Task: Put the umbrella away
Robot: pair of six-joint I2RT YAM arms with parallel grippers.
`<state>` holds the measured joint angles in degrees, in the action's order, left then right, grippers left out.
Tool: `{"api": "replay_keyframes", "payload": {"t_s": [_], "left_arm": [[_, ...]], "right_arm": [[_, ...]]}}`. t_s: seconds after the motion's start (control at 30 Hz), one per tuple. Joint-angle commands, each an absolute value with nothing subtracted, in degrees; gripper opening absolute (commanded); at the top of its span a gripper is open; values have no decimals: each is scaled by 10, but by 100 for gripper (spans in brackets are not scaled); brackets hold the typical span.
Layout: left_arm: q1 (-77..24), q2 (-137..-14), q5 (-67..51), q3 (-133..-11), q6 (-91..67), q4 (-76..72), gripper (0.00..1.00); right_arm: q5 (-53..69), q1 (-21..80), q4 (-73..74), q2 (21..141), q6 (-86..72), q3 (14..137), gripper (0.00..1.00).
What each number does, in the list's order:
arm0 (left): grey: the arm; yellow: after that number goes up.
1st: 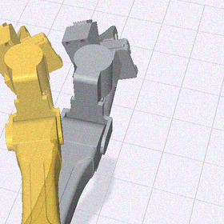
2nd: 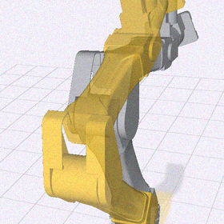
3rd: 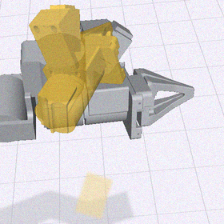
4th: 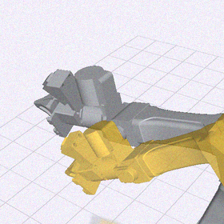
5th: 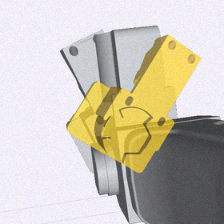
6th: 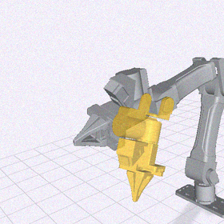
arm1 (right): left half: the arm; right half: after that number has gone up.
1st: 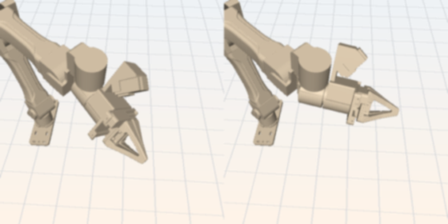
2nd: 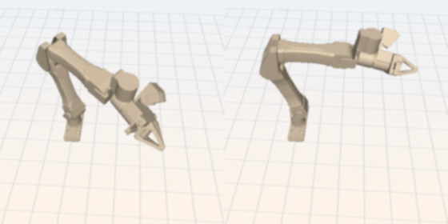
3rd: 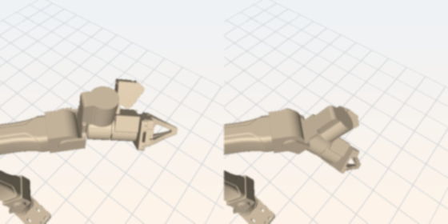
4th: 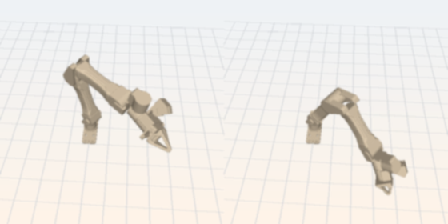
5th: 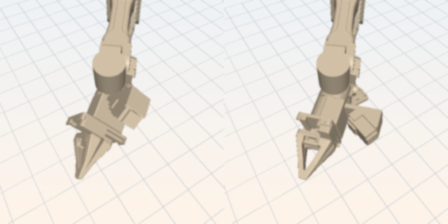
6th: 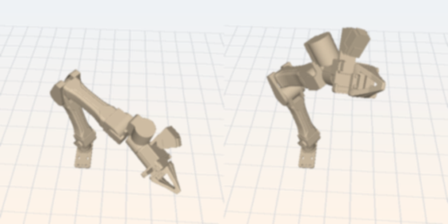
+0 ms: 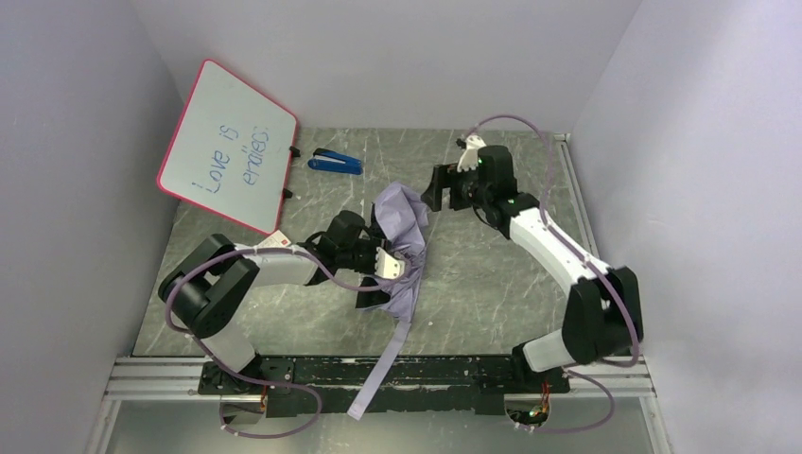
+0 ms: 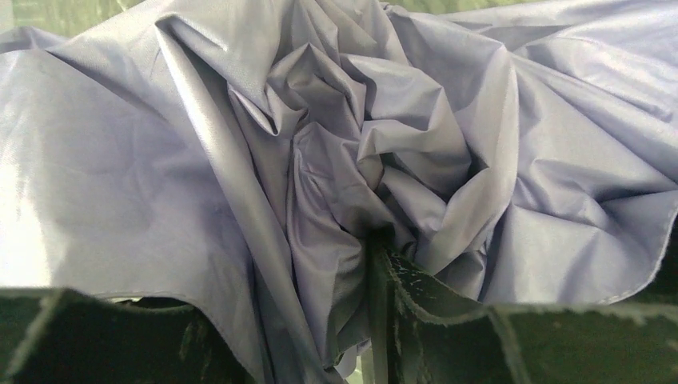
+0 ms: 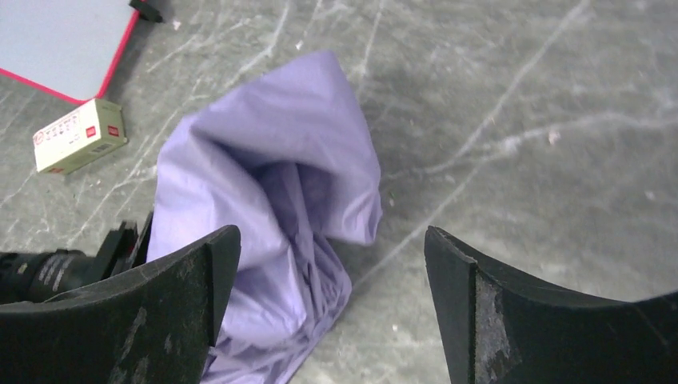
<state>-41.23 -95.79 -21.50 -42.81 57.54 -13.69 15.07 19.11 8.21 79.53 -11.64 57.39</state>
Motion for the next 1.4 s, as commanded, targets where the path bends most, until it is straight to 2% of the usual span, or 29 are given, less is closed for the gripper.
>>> {"api": "replay_keyframes", "payload": {"t_s": [0.0,0.23,0.47,0.8,1.2,1.37], "left_arm": [[-421,-943,-181,-376,624,-174,30],[-448,-951,-154,-352,659,-205,30],[-468,-963,-122,-335,681,-234,29],[-471,-970,-109,-331,689,-254,29],[-472,-973,-90,-333,687,-250,29],[-472,-971,-90,-332,679,-256,29]], "right_arm": [[241,186,105,866,-67,642,89],[319,184,182,972,-9,750,92],[361,191,254,1039,35,787,89],[335,252,293,1059,80,702,89],[296,317,251,1045,83,579,89],[270,329,223,1062,85,564,85]]}}
